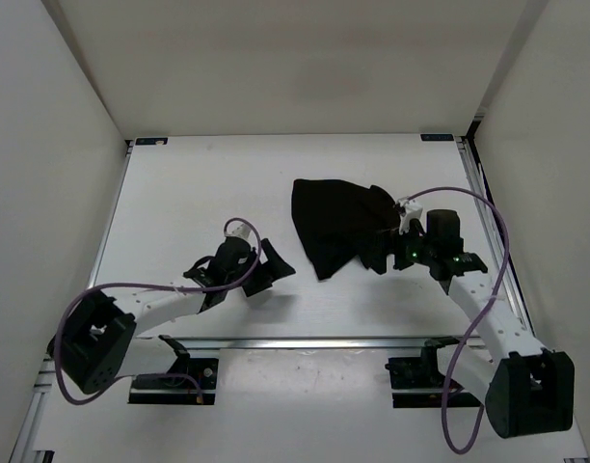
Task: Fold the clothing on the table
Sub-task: Flatten the skirt out
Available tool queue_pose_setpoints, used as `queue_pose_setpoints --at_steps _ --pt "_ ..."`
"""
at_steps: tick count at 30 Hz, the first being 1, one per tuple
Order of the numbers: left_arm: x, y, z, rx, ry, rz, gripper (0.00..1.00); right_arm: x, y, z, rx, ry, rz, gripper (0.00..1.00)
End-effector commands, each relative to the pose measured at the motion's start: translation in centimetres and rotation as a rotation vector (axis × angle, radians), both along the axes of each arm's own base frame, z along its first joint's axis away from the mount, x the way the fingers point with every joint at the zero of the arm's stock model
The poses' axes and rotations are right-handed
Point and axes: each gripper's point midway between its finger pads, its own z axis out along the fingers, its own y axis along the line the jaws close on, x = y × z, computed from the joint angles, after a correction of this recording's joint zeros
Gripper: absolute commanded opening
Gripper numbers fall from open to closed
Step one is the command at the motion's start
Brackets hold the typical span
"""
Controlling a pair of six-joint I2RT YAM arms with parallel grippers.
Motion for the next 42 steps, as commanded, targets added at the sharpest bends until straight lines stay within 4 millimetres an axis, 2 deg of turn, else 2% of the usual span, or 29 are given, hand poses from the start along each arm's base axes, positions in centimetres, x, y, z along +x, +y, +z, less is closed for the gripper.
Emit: queue_pose_setpoints --at_steps 1,3,5,7,10,11,13,14,15,17,20,21,23,25,26,27,28,31,32,33,34,35,36,37,38,40,42 --pt "3.0 -3.3 3.7 -0.194 -0.103 0.09 0.99 0.0 0.6 1.2 -0.028 -0.109 0.025 0.99" --pt "3.4 -4.4 3.3 -0.233 -0.083 0.118 0.98 -0.4 0.6 1.1 -0.028 -0.112 0.016 0.99" --pt "3.6 -6.2 3.3 -0.277 -0.076 0.101 0.99 -0.6 0.1 0.4 -0.022 -0.097 -0.003 0.99" --pt "3.9 -8.1 2.0 -0.284 -0.052 0.087 0.98 -0.8 -0.6 0.2 -0.008 -0.09 -0.023 1.0" --pt "4.2 -10.8 0.8 -0.272 -0.025 0.07 0.99 -0.6 -1.2 1.2 0.004 -0.123 -0.015 0.99" --pt "4.4 -11.6 -0.2 -0.244 -0.01 0.062 0.99 -0.1 -1.6 1.9 0.001 -0.153 -0.032 1.0" --pt "4.9 -12.6 -1.1 -0.211 0.0 0.064 0.99 0.0 -2.1 2.2 0.028 -0.169 -0.062 1.0" --pt "5.2 -13.0 -1.8 -0.192 0.015 0.067 0.98 0.1 -2.3 2.4 0.034 -0.18 -0.074 0.99" --pt "5.6 -13.5 -1.7 -0.19 0.007 0.076 0.99 -0.2 -2.1 2.7 0.048 -0.183 -0.06 1.0" --pt "5.7 -13.3 -2.9 -0.163 0.022 0.098 0.98 -0.2 -2.3 3.1 0.034 -0.205 -0.06 0.99" --pt "5.4 -13.2 -3.2 -0.142 0.02 0.107 0.93 -0.2 -2.6 2.9 0.009 -0.221 -0.067 0.99" --pt "5.3 -13.2 -3.3 -0.139 0.015 0.107 0.88 -0.1 -2.7 3.0 0.007 -0.228 -0.072 0.99" --pt "5.1 -12.8 -3.2 -0.141 0.017 0.11 0.72 0.1 -2.8 3.1 -0.002 -0.235 -0.077 0.99" --pt "4.9 -12.2 -3.1 -0.126 0.001 0.113 0.34 0.1 -2.8 2.9 -0.007 -0.231 -0.084 0.99" --pt "5.1 -11.9 -2.8 -0.116 -0.011 0.117 0.24 -0.1 -2.6 2.5 -0.002 -0.212 -0.085 0.99" --pt "4.7 -11.7 -2.6 -0.104 -0.006 0.11 0.06 -0.1 -2.6 2.1 -0.006 -0.198 -0.081 1.0" --pt "5.1 -11.5 -2.4 -0.09 -0.023 0.116 0.0 -0.6 -2.5 1.2 0.01 -0.152 -0.069 0.99" --pt "5.2 -10.7 -2.1 -0.074 -0.029 0.108 0.0 -1.9 -1.4 -0.4 0.037 -0.043 0.016 1.0" --pt "5.3 -10.7 -1.7 -0.083 -0.039 0.107 0.0 -2.1 -1.3 -1.6 -0.016 0.005 0.03 0.99" --pt "5.3 -10.4 -1.7 -0.086 -0.038 0.109 0.0 -2.6 -0.3 -2.2 -0.057 0.013 0.077 0.99" --pt "5.4 -10.2 -1.6 -0.089 -0.036 0.114 0.0 -2.4 -0.2 -3.2 -0.157 0.014 0.086 0.99" --pt "5.3 -10.1 -1.6 -0.084 -0.045 0.105 0.0 -1.7 -1.0 -3.9 -0.258 -0.011 0.071 0.99" --pt "5.5 -10.2 -1.2 -0.092 -0.049 0.11 0.0 -1.9 0.3 -3.7 -0.303 -0.062 0.126 1.0" --pt "5.5 -10.4 -0.9 -0.099 -0.054 0.105 0.0 -2.2 0.7 -4.2 -0.395 -0.116 0.161 1.0" --pt "5.5 -10.4 -0.6 -0.103 -0.058 0.1 0.0 -1.5 0.0 -4.1 -0.479 -0.195 0.139 1.0" --pt "5.4 -10.7 -0.5 -0.109 -0.062 0.088 0.0 -2.3 1.9 -4.1 -0.584 -0.341 0.237 0.99" --pt "5.2 -10.6 -0.7 -0.107 -0.059 0.092 0.0 -1.5 0.9 -4.6 -0.746 -0.452 0.212 0.99"
